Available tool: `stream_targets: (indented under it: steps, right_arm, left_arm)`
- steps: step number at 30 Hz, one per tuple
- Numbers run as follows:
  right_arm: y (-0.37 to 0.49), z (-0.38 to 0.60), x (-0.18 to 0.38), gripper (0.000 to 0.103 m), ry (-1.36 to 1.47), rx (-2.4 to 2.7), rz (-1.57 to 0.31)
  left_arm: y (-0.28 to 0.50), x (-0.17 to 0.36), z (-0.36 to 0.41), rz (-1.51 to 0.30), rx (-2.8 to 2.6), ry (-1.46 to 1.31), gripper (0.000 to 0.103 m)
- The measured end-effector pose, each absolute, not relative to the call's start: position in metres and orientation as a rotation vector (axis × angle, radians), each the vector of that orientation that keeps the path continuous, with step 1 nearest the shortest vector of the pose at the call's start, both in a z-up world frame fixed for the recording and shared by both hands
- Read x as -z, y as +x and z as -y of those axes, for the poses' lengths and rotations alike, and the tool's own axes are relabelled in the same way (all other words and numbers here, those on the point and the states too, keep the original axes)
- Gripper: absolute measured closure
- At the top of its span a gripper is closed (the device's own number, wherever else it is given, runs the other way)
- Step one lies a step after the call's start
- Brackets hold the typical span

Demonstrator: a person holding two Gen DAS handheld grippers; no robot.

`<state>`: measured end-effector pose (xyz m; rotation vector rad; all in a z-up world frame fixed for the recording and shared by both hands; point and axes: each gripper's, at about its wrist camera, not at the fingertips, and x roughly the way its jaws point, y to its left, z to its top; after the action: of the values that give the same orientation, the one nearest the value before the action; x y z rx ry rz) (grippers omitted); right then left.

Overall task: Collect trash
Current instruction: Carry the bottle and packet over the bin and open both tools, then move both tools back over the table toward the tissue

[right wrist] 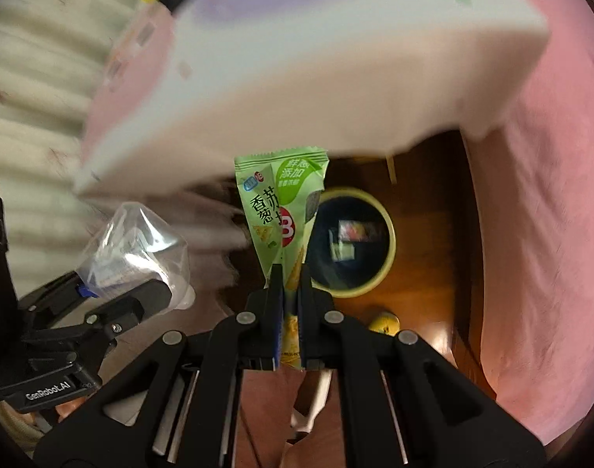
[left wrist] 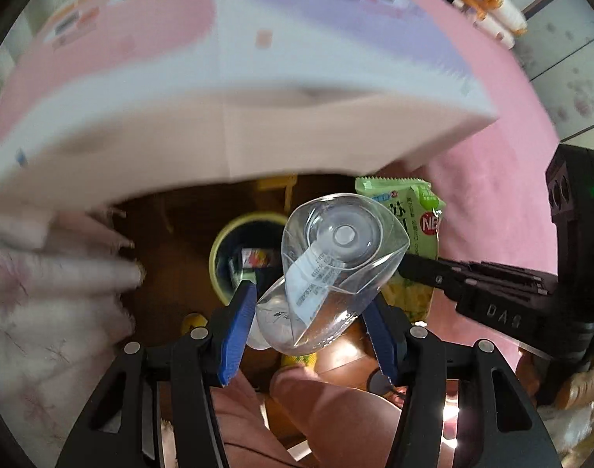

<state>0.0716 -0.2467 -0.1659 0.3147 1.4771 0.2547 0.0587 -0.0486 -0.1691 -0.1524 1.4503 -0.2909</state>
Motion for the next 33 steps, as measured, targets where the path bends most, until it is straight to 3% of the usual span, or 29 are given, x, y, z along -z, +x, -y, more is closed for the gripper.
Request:
stream_targets:
  steps: [12,14,15,16,17,18,19,26,33]
  right_arm:
    - [0.058,0.260,0.381,0.099,0.320,-0.135,-1.574]
    - [0.062,0.256,0.408,0.097,0.314,-0.132,-1.583]
    - [0.063,0.256,0.419,0.089,0.312,-0.130,-1.589]
    - [0.066,0.248,0.431,0.083,0.307,-0.126,-1.586]
    - [0.069,0.249,0.439,0.066,0.306,-0.124,-1.581]
    - [0.071,0.249,0.443,0.056,0.310,-0.124,-1.579]
    - [0.073,0.250,0.451,0.054,0.323,-0.126,-1.580]
    - [0.078,0.241,0.448,0.054,0.330,-0.107,-1.569]
    - [0.072,0.242,0.370,0.054,0.328,-0.110,-1.511]
  left_arm:
    - [0.047,0.367,0.083,-1.548,0.221,-0.095,0.046]
    - [0.051,0.387,0.087,-1.555,0.216,-0.080,0.038]
    - [0.051,0.397,0.088,-1.558,0.211,-0.065,0.024]
    - [0.051,0.403,0.089,-1.552,0.207,-0.054,0.017]
    - [0.054,0.409,0.088,-1.541,0.205,-0.045,0.017]
    - [0.052,0.414,0.087,-1.533,0.207,-0.041,0.015]
    - [0.052,0.417,0.084,-1.537,0.207,-0.042,0.013]
    - [0.061,0.404,0.069,-1.487,0.170,-0.062,0.013]
    - [0.062,0.334,0.065,-1.405,0.142,-0.051,0.013]
